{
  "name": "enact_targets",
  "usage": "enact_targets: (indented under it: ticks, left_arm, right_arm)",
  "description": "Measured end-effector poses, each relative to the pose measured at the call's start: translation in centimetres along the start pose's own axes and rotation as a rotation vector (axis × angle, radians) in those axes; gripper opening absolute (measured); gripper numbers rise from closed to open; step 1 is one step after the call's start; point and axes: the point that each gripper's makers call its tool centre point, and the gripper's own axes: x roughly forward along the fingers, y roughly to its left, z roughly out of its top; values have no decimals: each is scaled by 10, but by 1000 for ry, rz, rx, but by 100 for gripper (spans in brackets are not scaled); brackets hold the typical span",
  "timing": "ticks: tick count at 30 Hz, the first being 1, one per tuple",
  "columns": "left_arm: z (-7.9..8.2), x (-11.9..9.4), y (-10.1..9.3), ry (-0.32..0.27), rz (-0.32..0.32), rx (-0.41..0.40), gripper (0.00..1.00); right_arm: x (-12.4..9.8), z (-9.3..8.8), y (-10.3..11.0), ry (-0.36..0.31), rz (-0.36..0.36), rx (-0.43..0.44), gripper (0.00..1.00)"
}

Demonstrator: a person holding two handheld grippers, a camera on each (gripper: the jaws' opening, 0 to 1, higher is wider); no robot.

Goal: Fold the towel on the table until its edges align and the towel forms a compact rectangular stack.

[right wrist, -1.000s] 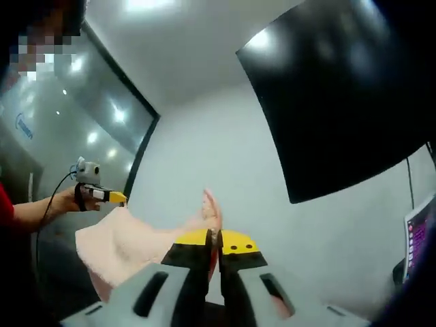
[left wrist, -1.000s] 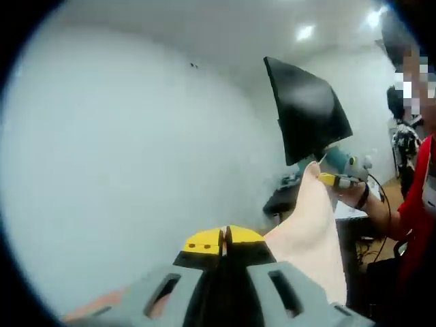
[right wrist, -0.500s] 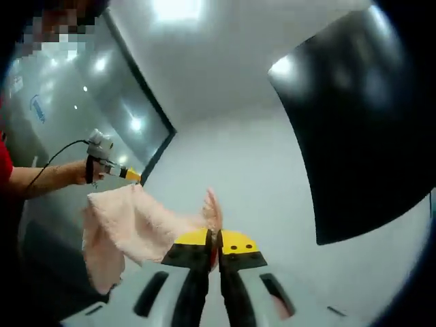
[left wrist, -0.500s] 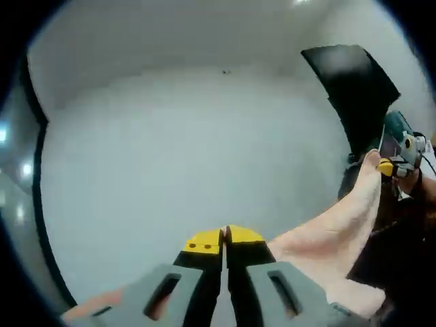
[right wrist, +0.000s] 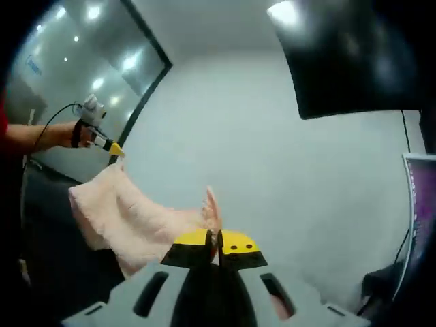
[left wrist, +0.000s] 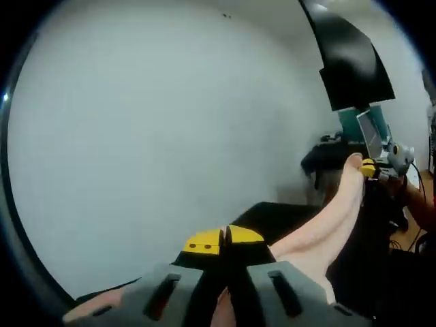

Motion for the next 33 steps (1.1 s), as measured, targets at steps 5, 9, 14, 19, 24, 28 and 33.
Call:
enact_targets:
  ticks: [5,9,14,19,24,28,33]
  left_arm:
    - [10,18,44,11,54,-39,0]
    - [4,28,78,-19,100,-149,0]
    - [37,22,86,-145,123,-193,0]
    - [109,3,83,-320,145,-147,0]
    - [207,-41,45,-503,214,163,0]
    - [176,-22,-28,-272,-43,245,0]
    - [64,-19,-117,-39,-329,209,2]
  right_arm:
    - [-32,39,15,-122,42,-167,2]
    - [-50,37,11,-64,5,-137,2]
    - [-65,21,6,26,-35,-140,2]
    - [-73,17,3,21,-61,-115,2]
    - [-63,-9,-8,133,-76,-43,13]
    - [-61,-15,-16,152,-122,136,19]
    - [-52,-18,-1,169,-73,129,16]
